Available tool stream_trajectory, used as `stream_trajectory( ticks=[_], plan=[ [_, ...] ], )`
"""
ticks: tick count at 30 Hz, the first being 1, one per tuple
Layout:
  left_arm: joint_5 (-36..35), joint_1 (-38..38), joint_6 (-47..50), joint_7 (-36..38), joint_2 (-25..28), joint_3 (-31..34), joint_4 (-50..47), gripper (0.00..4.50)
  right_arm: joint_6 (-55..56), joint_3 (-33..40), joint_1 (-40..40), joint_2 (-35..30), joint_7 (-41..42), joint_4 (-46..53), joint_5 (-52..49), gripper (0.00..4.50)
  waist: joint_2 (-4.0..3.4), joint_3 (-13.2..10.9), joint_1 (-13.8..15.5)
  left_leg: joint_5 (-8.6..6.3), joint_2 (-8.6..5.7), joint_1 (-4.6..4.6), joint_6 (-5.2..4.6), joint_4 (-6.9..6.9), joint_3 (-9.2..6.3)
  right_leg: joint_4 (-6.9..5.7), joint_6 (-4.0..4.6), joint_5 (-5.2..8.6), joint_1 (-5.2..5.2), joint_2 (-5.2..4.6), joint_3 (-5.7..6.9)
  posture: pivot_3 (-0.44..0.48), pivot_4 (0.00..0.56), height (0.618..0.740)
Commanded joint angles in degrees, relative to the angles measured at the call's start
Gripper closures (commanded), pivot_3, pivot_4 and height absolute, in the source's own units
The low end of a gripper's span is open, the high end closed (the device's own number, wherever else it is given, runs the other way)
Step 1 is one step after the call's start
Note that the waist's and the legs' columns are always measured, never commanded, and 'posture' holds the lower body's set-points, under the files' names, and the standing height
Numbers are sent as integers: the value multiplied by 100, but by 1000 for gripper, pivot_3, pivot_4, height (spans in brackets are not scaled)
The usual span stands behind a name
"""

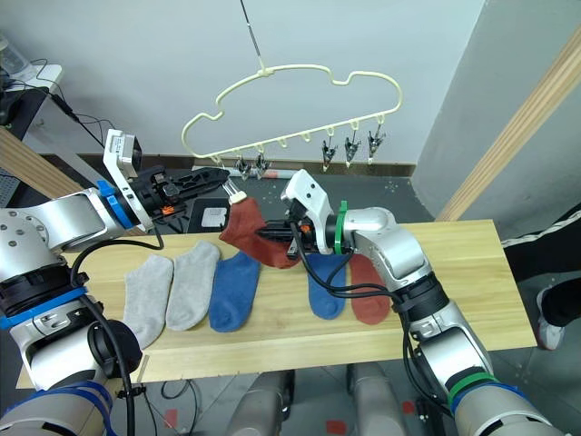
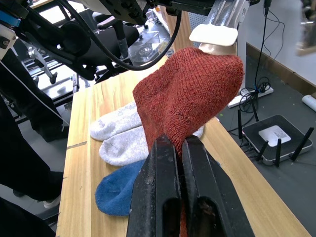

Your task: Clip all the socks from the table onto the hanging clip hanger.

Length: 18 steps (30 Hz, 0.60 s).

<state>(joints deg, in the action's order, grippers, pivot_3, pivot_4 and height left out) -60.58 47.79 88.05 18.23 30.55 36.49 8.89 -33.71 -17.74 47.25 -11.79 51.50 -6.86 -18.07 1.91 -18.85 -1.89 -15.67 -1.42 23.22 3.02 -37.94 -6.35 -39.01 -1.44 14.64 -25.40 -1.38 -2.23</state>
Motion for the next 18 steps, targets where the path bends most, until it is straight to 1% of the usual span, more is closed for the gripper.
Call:
stream_trajectory(
  ticks=[1, 10, 18],
  plan=[
    [-164, 22, -37, 51, 21, 78, -130, 4411, 86, 120, 119, 49, -27, 169, -5, 4475, 0, 0, -1, 0, 0, 0, 0, 0, 0, 0, 0, 0, 0, 0, 0, 16, 339, 740],
    [-147, -11, -56, 79, 44, 57, -146, 4411, -133, 92, -93, -38, 186, 731, -247, 4475, 0, 0, -3, 0, 0, 0, 0, 1, -1, 0, 0, 0, 0, 0, 1, 16, 343, 740],
    [-164, 5, -35, 55, 32, 84, -142, 4411, 14, 44, -11, 52, 81, 531, -49, 4475, 0, 0, -3, 0, 0, 0, 0, 0, 0, -1, 0, 0, 0, 0, 0, 14, 343, 740]
  ],
)
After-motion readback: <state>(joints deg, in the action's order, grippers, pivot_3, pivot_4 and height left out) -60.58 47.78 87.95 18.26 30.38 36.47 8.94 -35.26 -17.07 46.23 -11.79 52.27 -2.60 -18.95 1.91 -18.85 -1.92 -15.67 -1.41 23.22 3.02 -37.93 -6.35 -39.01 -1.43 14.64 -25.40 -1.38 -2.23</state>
